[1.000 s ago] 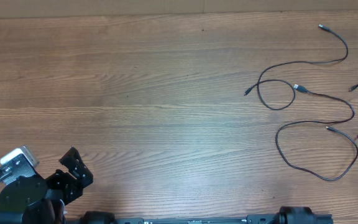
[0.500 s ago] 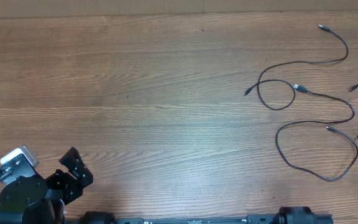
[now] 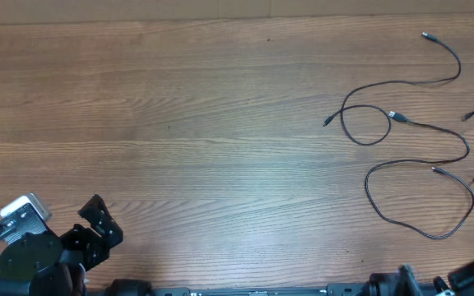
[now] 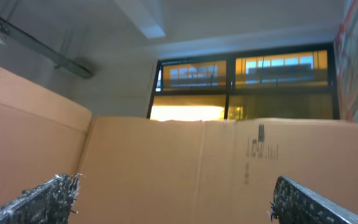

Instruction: Untangle cables

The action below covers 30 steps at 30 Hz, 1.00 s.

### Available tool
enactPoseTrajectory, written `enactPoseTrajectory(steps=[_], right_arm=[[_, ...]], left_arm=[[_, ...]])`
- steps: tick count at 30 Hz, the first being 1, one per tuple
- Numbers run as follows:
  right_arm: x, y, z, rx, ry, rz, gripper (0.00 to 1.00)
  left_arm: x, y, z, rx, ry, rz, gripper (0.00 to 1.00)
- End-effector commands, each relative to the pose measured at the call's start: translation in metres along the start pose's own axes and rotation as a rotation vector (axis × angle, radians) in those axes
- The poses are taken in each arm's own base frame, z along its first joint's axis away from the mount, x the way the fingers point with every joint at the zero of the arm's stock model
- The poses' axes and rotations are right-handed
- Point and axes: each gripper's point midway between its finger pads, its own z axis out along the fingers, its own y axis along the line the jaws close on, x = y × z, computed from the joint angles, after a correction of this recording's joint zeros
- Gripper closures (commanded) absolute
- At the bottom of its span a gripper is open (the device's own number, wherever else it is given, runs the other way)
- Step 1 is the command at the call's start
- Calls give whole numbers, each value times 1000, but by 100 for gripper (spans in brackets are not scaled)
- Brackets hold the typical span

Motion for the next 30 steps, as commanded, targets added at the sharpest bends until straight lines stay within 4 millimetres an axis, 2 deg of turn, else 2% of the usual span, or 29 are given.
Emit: enactPoseTrajectory(steps=[1,12,30], right_arm=[[3,1,-1,-8,12,8,0],[43,-6,-5,35,170,68,0],[47,-10,-5,64,184,58,0]], left_arm=[[-3,2,-2,-7,-18,13,1],[-3,2,-2,-7,-18,13,0],[-3,2,-2,-7,-18,13,0]])
